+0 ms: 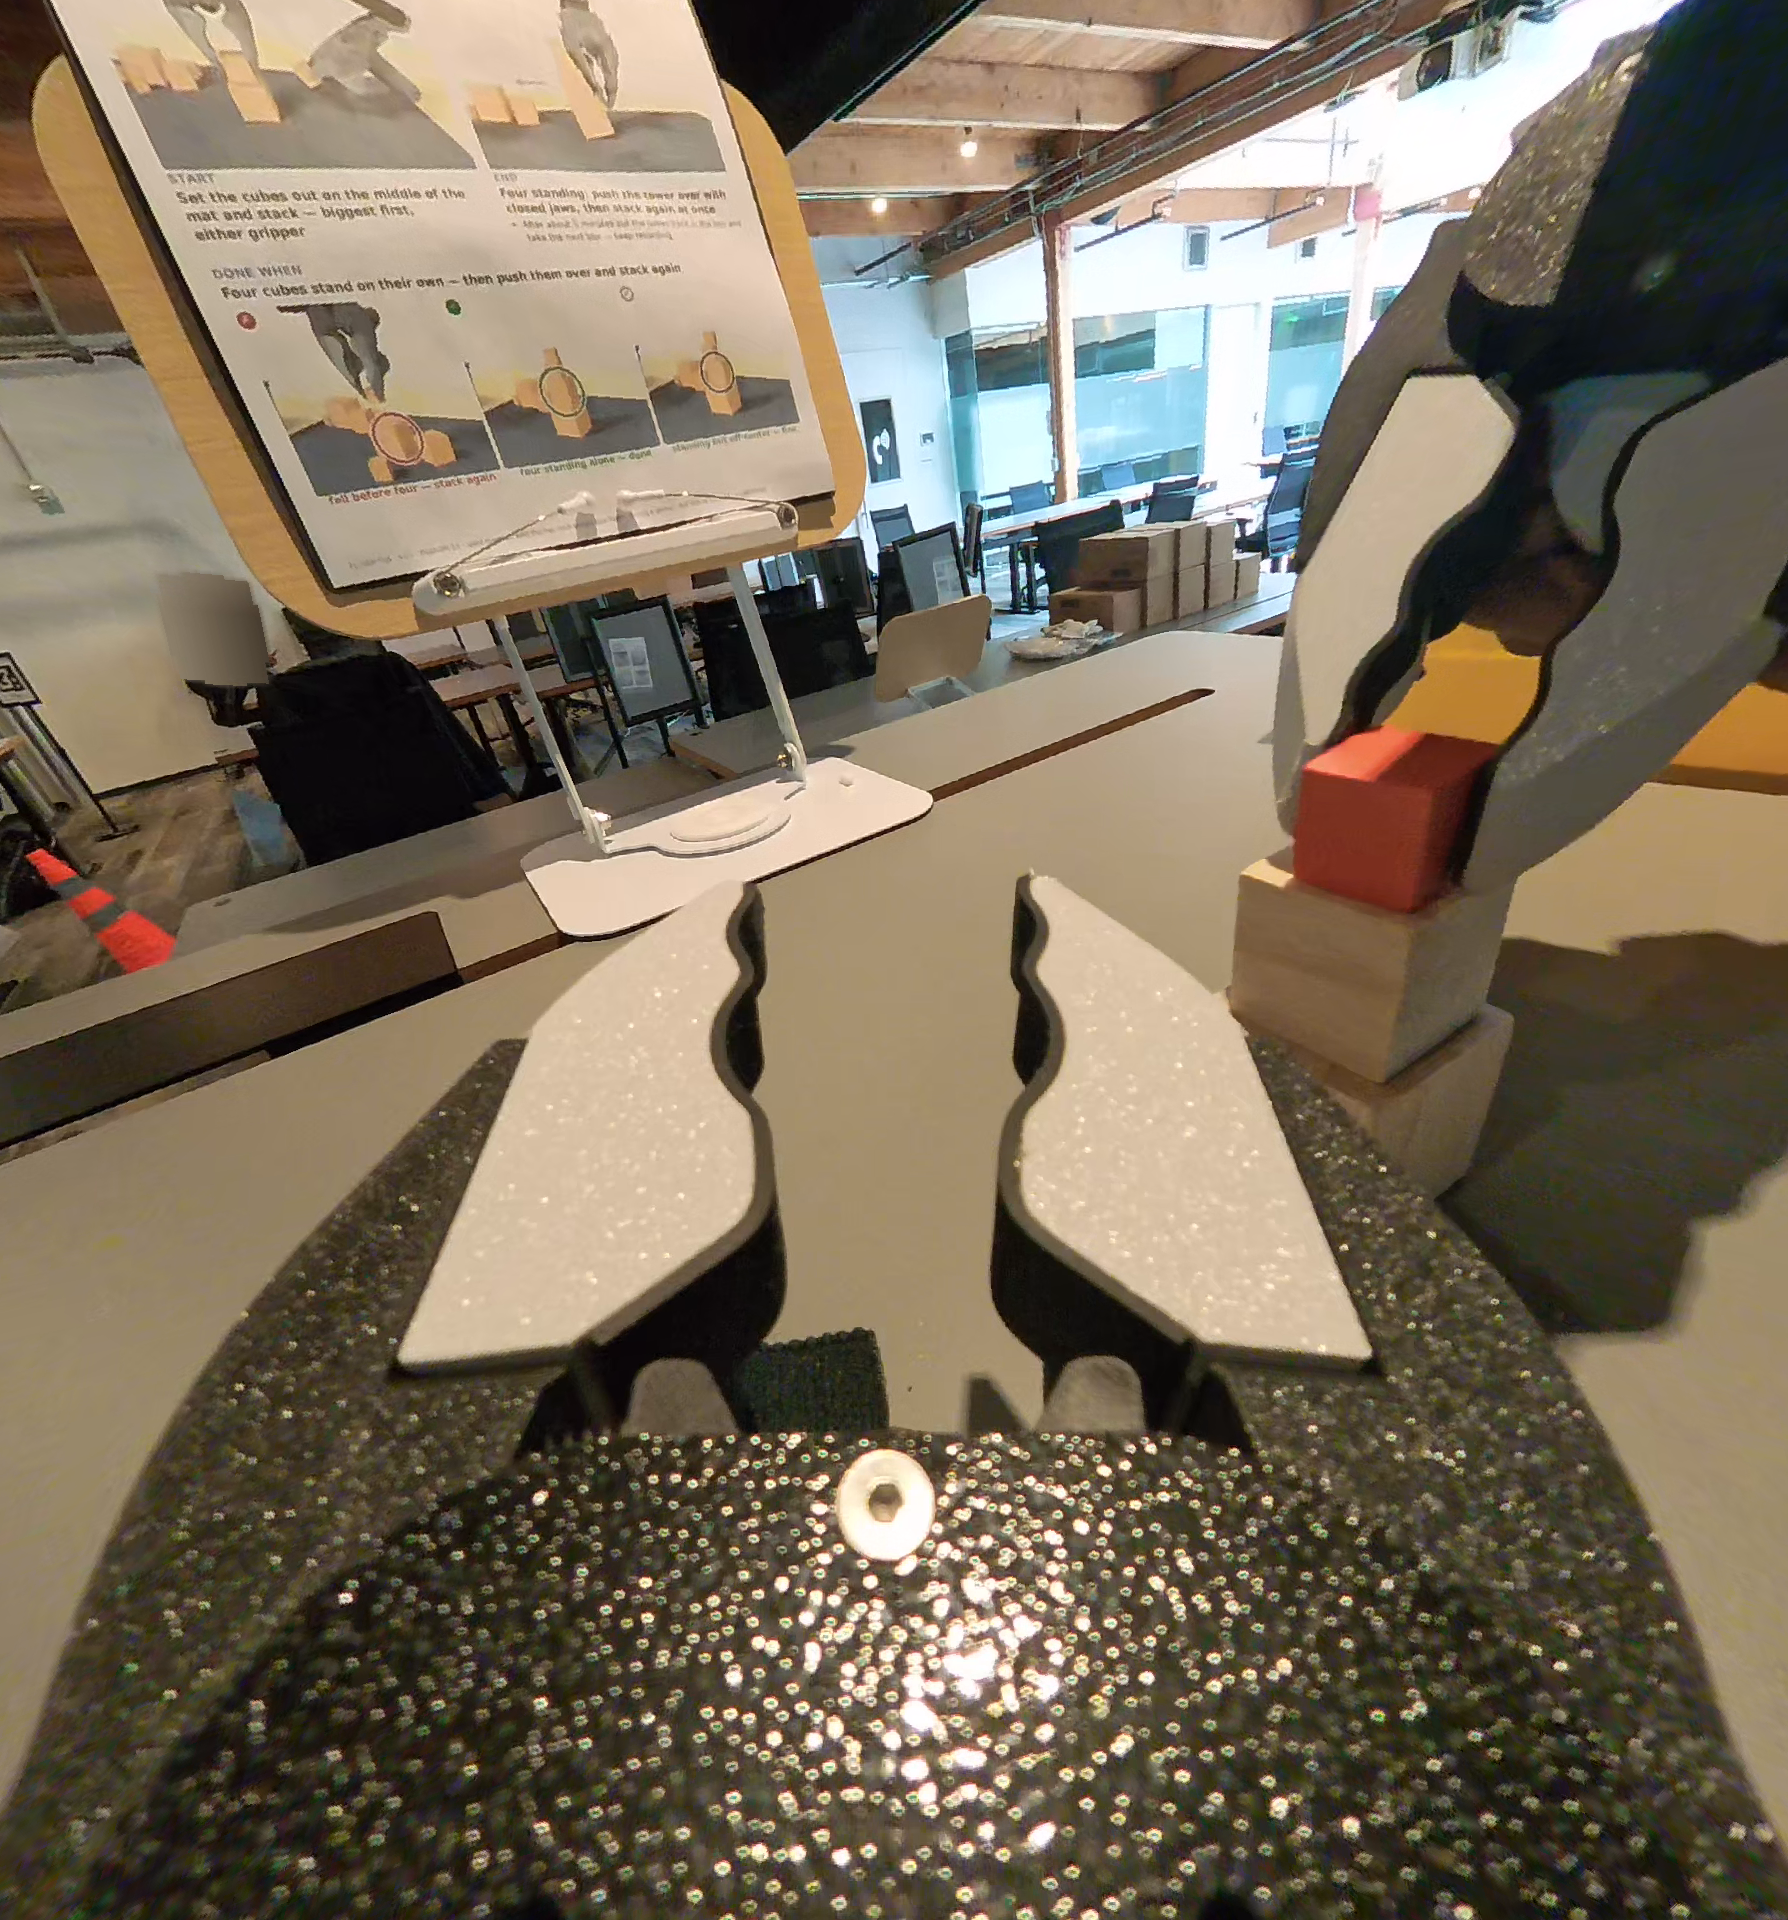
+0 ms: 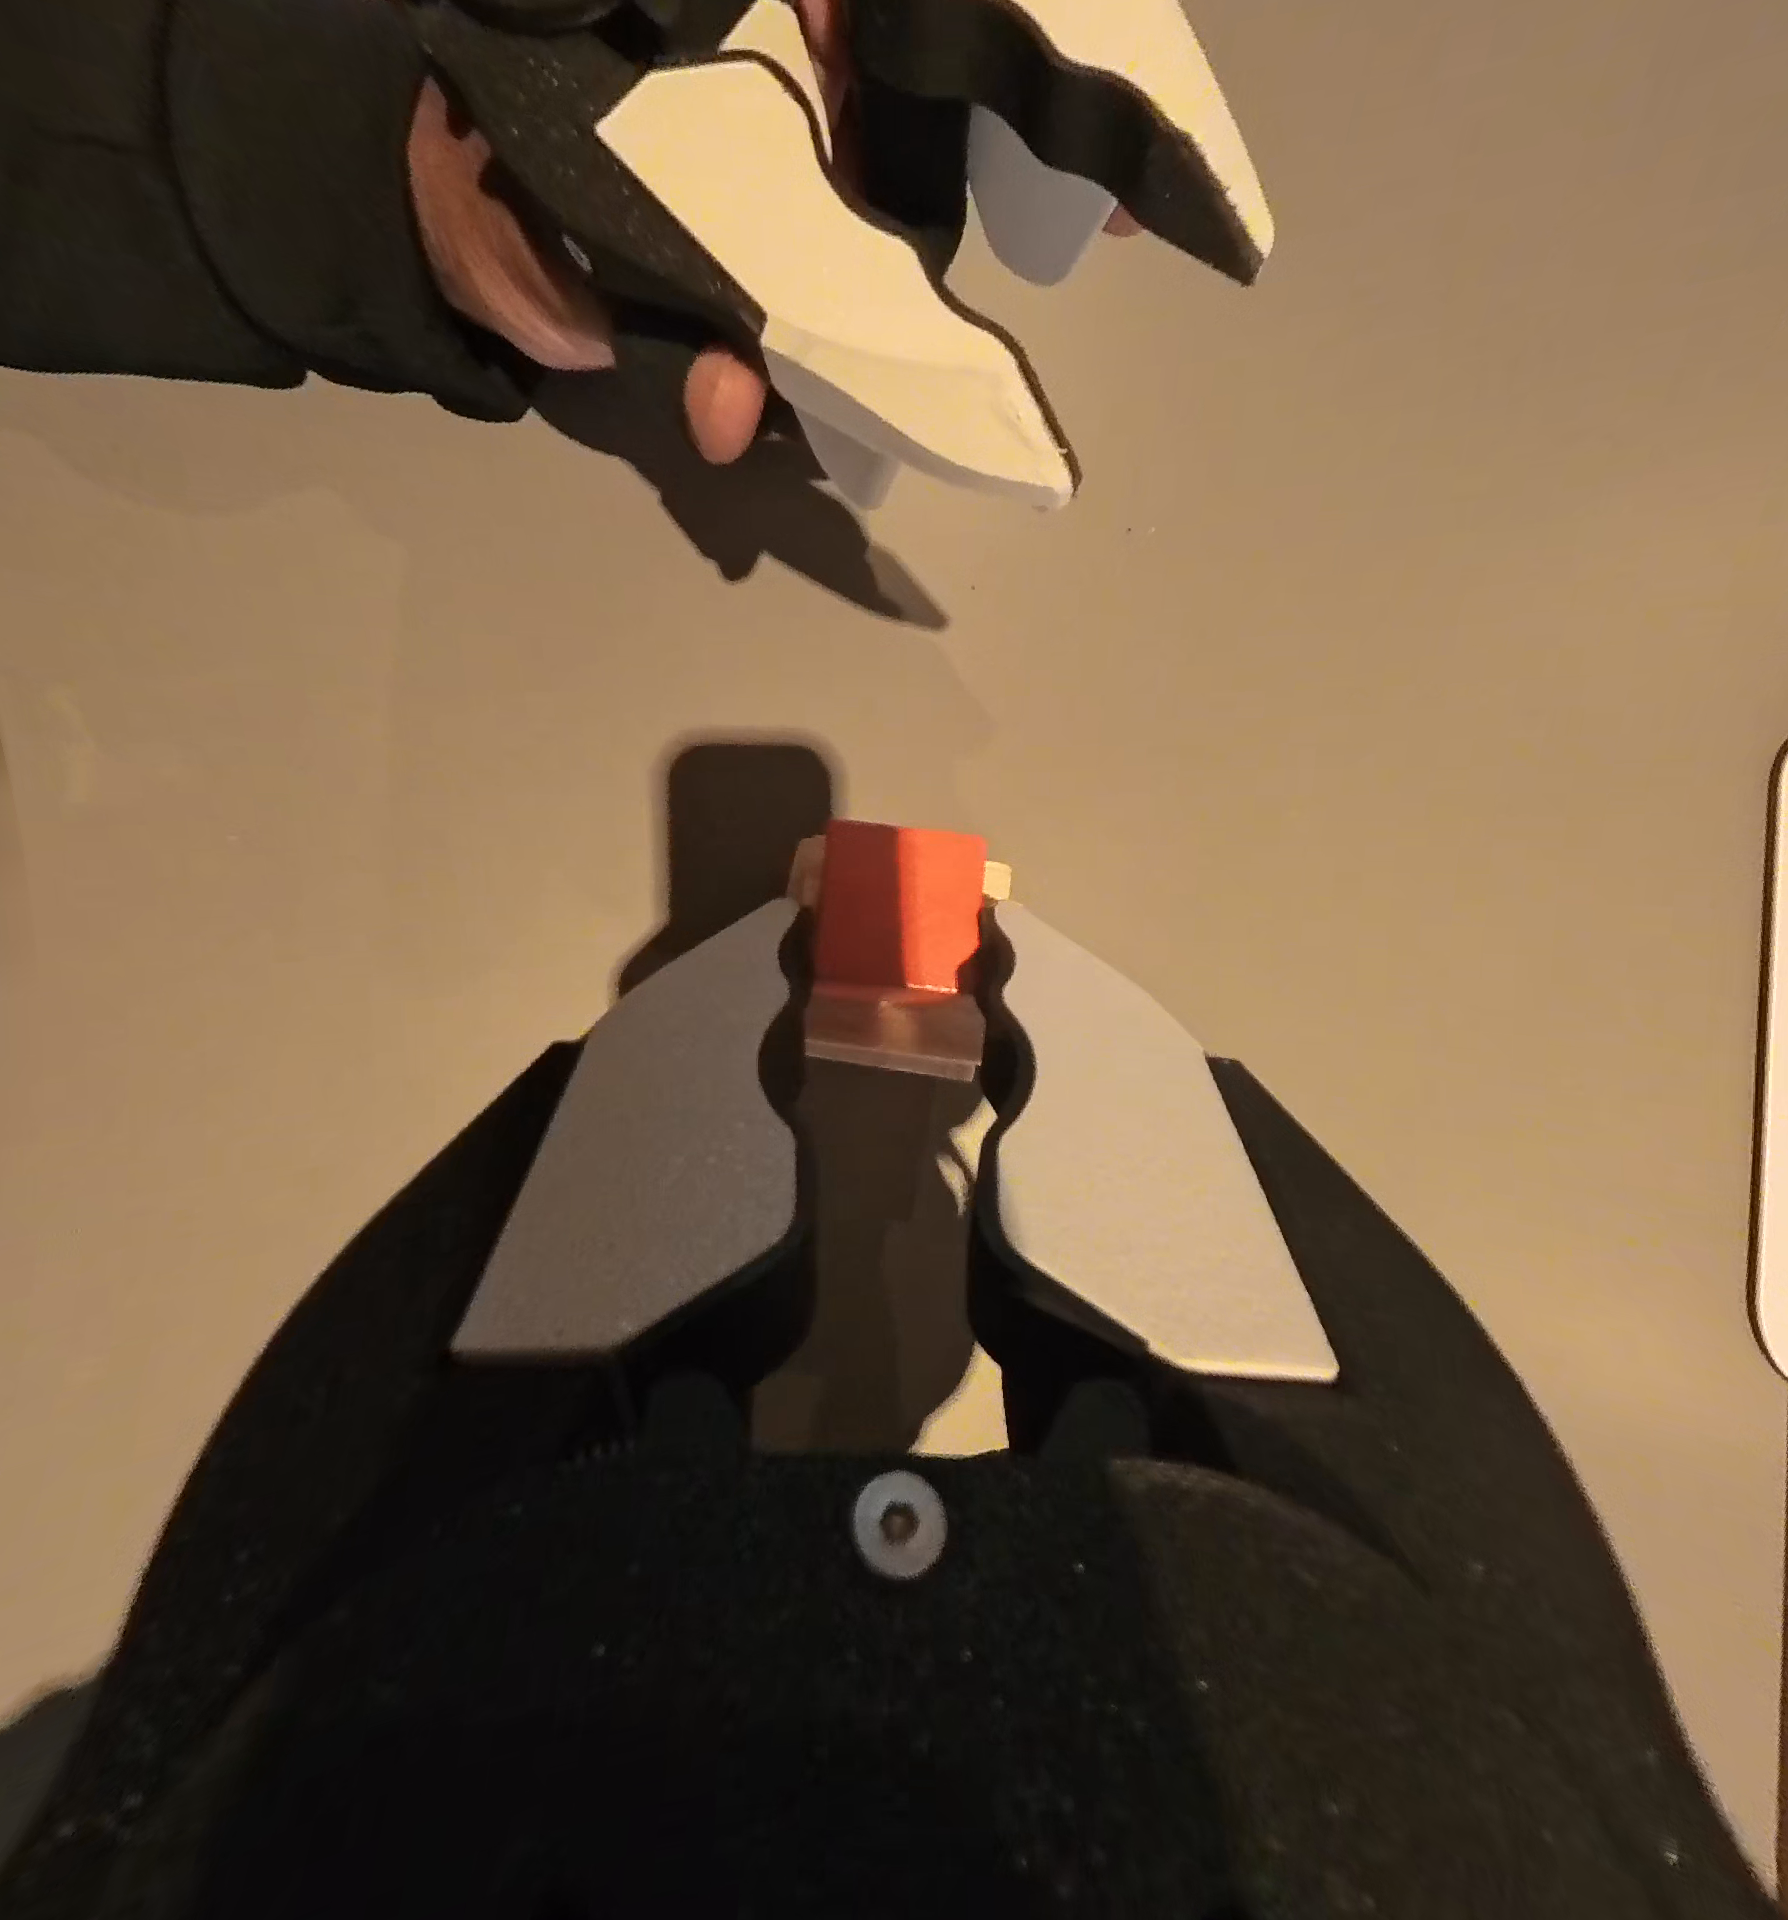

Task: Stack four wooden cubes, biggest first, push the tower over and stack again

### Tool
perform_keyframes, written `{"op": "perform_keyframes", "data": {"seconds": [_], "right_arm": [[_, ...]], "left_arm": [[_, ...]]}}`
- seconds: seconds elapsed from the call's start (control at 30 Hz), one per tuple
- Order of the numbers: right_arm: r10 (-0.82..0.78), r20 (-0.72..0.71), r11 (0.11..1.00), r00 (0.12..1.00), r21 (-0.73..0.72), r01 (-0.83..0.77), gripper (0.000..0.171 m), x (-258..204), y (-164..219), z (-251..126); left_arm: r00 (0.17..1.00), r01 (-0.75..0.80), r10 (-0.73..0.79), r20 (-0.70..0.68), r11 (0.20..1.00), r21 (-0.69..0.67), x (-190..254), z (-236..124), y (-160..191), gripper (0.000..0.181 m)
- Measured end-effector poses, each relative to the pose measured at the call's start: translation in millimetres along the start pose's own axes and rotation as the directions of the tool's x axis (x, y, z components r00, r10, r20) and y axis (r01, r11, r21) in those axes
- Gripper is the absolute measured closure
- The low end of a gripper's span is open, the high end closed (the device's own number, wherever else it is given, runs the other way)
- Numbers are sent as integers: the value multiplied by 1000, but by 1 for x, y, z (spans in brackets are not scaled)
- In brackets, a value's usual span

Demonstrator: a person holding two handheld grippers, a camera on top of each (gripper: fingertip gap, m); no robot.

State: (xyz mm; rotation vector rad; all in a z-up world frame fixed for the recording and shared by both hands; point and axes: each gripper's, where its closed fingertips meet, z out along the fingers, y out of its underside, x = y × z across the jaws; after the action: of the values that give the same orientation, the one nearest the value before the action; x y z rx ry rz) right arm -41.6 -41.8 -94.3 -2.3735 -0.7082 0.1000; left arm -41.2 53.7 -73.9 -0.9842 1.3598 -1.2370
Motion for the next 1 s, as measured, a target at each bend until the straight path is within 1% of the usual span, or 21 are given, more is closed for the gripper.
{"op": "perform_keyframes", "data": {"seconds": [0.33,0.67,0.73,0.83,0.9,1.0], "right_arm": [[21,-28,1000,999,-10,-22,141,4,3,-2],[54,-13,998,998,33,-53,118,-4,5,-10],[96,-31,993,995,77,-93,113,-9,9,-21],[181,-72,966,981,202,-163,112,-25,18,-44],[265,-89,927,960,298,-228,112,-40,32,-59],[375,-39,855,926,401,-329,115,-81,59,-66]], "left_arm": [[1000,-8,8,-3,1000,-2,1,1,0,137],[1000,-5,5,-5,1000,4,1,0,0,137],[1000,-6,6,0,1000,6,-1,-1,-1,137],[1000,-3,3,4,1000,27,-3,-4,-5,137],[1000,5,-5,-3,998,55,-3,-7,-10,135],[1000,2,0,-16,992,128,-1,-13,-23,135]]}}
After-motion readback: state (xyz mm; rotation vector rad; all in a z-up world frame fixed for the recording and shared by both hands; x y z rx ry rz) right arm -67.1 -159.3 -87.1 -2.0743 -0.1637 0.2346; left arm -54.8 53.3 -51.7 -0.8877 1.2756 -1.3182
